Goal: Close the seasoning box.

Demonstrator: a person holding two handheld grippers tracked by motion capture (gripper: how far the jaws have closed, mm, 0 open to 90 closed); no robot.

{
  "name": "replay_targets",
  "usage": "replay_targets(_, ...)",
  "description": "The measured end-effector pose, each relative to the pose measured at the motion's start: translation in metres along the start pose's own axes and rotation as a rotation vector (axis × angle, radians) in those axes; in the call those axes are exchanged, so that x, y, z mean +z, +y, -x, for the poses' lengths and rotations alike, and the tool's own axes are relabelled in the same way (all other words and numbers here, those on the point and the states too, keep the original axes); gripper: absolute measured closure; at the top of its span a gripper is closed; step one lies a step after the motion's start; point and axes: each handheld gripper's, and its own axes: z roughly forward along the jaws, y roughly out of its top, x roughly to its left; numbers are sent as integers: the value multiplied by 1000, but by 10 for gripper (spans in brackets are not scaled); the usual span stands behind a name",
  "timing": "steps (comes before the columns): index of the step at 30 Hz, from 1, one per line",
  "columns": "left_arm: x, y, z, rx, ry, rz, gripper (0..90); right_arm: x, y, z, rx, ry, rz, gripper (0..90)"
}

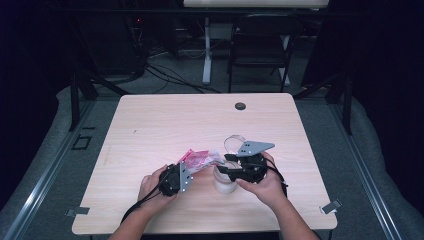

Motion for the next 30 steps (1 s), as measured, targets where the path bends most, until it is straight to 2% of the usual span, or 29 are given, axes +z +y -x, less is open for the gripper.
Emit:
replay_targets(7,5,-4,-4,-57,-60,-4,779,-2,0,2,15,13,15,520)
replay_targets(20,10,-9,-11,-153,-109,1,789,-6,0,5,26,-15,34,531)
replay_targets(25,12,-16,-21,-252,-147,11,792,-9,0,7,37,-24,53,524)
replay_targets(30,14,-24,-30,-349,-180,26,794,-8,-1,7,36,-23,47,521)
